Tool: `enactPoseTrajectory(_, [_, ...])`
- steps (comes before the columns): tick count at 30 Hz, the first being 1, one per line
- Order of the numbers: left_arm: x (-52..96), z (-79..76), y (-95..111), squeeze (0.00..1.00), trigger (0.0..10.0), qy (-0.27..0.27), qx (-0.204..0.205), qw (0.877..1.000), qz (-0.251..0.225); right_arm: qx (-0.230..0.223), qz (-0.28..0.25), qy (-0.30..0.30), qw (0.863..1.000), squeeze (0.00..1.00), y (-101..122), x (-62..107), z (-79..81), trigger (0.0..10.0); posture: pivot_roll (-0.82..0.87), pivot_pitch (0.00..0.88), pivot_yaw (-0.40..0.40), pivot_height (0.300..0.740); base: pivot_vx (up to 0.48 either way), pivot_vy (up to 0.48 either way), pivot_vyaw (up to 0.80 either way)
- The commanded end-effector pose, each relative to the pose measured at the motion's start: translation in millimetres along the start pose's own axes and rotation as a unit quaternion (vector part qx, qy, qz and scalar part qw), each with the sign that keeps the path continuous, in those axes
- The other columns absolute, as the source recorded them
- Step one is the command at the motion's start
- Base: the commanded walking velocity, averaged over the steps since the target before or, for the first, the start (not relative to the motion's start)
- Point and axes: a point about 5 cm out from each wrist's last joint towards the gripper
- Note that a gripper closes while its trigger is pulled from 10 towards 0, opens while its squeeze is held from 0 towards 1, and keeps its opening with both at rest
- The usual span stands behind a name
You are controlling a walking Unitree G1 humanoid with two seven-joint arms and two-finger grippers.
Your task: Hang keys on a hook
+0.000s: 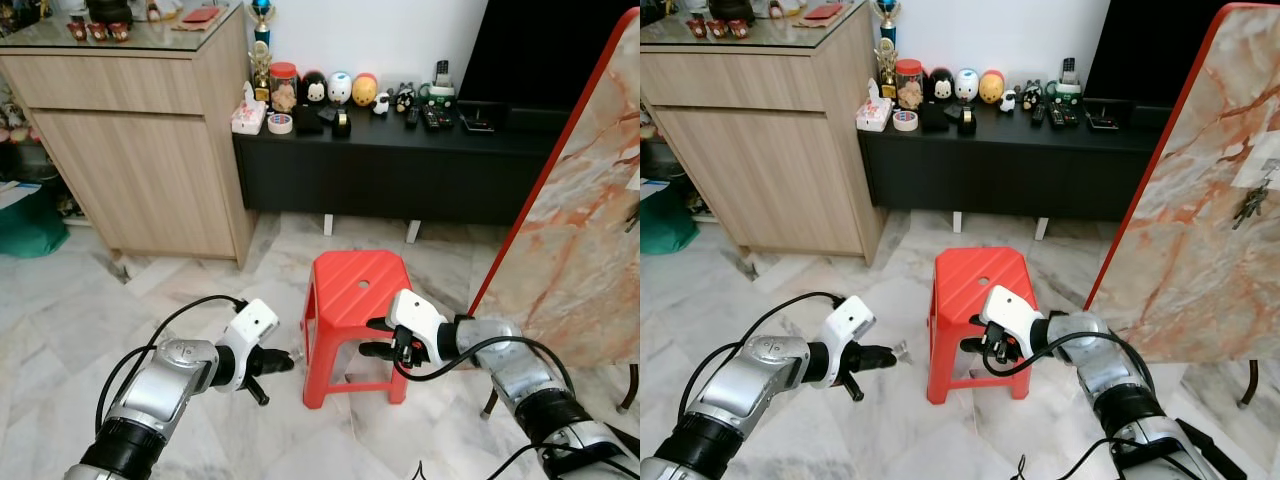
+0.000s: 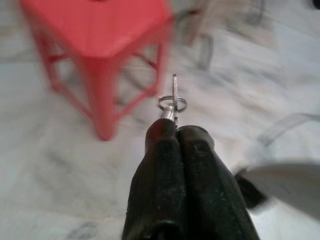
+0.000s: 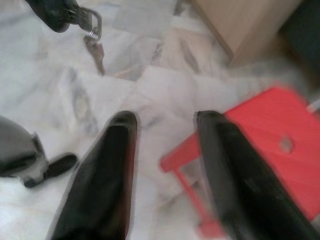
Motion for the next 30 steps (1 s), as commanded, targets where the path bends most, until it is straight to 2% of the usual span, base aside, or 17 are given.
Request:
enactPoseTrajectory(1, [0.4,10.7,-12,0.00,10.0,0.056,0.034,0.998,-0.003,-0.064,0.010,-0.059,0.996,0.00,-18,0.4,-0.6,10.0,0.10,0.000,-0.079,0.740,0.000,0.000,0.00])
enactPoseTrajectory(2, [0.1,14.3,-17,0.00,10.0,0.077,0.050,0.996,-0.004,-0.086,0.016,-0.078,0.993,0.00,-25,-0.6,0.9,10.0,0.10,0.000,-0.077,0.740,0.000,0.000,0.00])
enactPoseTrajectory(3, [0.1,20.2,-27,0.00,10.0,0.118,0.075,0.990,-0.004,-0.143,0.029,-0.118,0.982,0.00,-40,-2.0,5.3,10.0,0.10,0.000,-0.076,0.740,0.000,0.000,0.00])
enactPoseTrajectory(5, [0.3,24.6,-40,0.00,10.0,0.156,0.082,0.984,0.003,-0.195,0.046,-0.153,0.968,0.00,-57,-3.5,13.7,10.0,0.11,0.000,-0.075,0.740,0.000,0.000,0.00])
enactPoseTrajectory(6, [-0.7,25.9,-55,0.00,10.0,0.183,0.113,0.977,0.003,-0.246,0.062,-0.187,0.949,0.00,-73,-3.8,23.7,10.0,0.11,0.000,-0.074,0.740,0.000,0.000,0.00])
enactPoseTrajectory(8, [-1.2,26.5,-68,0.00,10.0,0.209,0.146,0.967,0.002,-0.295,0.069,-0.214,0.929,0.00,-85,-4.3,32.2,10.0,0.10,0.000,-0.069,0.740,0.000,0.000,0.00])
enactPoseTrajectory(9, [-1.2,26.5,-68,0.00,10.0,0.209,0.146,0.967,0.002,-0.295,0.069,-0.214,0.929,0.00,-85,-4.3,32.2,10.0,0.10,0.000,-0.069,0.740,0.000,0.000,0.00])
enactPoseTrajectory(10, [-1.1,25.1,-81,0.00,10.0,0.224,0.142,0.964,0.020,-0.329,0.075,-0.239,0.911,0.00,-94,-3.4,39.0,10.0,0.09,0.000,-0.058,0.740,0.000,0.000,0.00])
enactPoseTrajectory(11, [-0.7,23.0,-96,0.00,10.0,0.242,0.158,0.957,0.034,-0.366,0.083,-0.263,0.889,0.00,-104,-2.1,46.8,10.0,0.09,0.000,-0.056,0.740,0.000,0.000,0.00])
enactPoseTrajectory(12, [-0.7,23.0,-96,0.00,10.0,0.242,0.158,0.957,0.034,-0.366,0.083,-0.263,0.889,0.00,-104,-2.1,46.8,10.0,0.09,0.000,-0.056,0.740,0.000,0.000,0.00])
enactPoseTrajectory(13, [-0.6,22.2,-101,0.00,10.0,0.250,0.170,0.952,0.037,-0.379,0.085,-0.272,0.880,0.00,-108,-1.8,49.8,10.0,0.09,0.000,-0.056,0.740,0.000,0.000,0.00])
enactPoseTrajectory(15, [3.1,16.6,-128,0.00,10.0,0.279,0.179,0.941,0.073,-0.394,0.116,-0.276,0.869,0.00,-122,-1.8,66.3,10.0,0.08,0.000,-0.049,0.740,0.000,0.000,0.00])
enactPoseTrajectory(20, [9.5,8.7,-154,0.00,10.0,0.304,0.200,0.926,0.101,-0.429,0.126,-0.295,0.844,0.00,-134,2.4,77.4,10.0,0.06,0.000,-0.052,0.740,0.000,0.000,0.00])
enactPoseTrajectory(24, [14.6,-5.7,-179,0.00,10.0,0.320,0.217,0.913,0.130,-0.447,0.153,-0.307,0.826,0.00,-151,12.3,91.7,10.0,0.06,0.000,-0.068,0.740,0.000,0.000,0.00])
enactPoseTrajectory(27, [14.9,-18.9,-193,0.00,10.0,0.322,0.231,0.906,0.147,-0.455,0.174,-0.312,0.816,0.00,-162,20.0,99.6,10.0,0.06,0.000,-0.081,0.740,0.000,0.000,0.00])
enactPoseTrajectory(30, [17.0,-23.7,-200,0.00,10.0,0.326,0.237,0.901,0.160,-0.459,0.177,-0.315,0.812,0.00,-164,21.0,101.4,10.0,0.06,0.000,-0.082,0.740,0.000,0.000,0.00])
Point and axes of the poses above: a point about 5 cm out from each wrist's last joint towards the gripper, its own x axis pointing back from the gripper into the wrist, its own y axis along the axis of the wrist's last joint, z = x × y
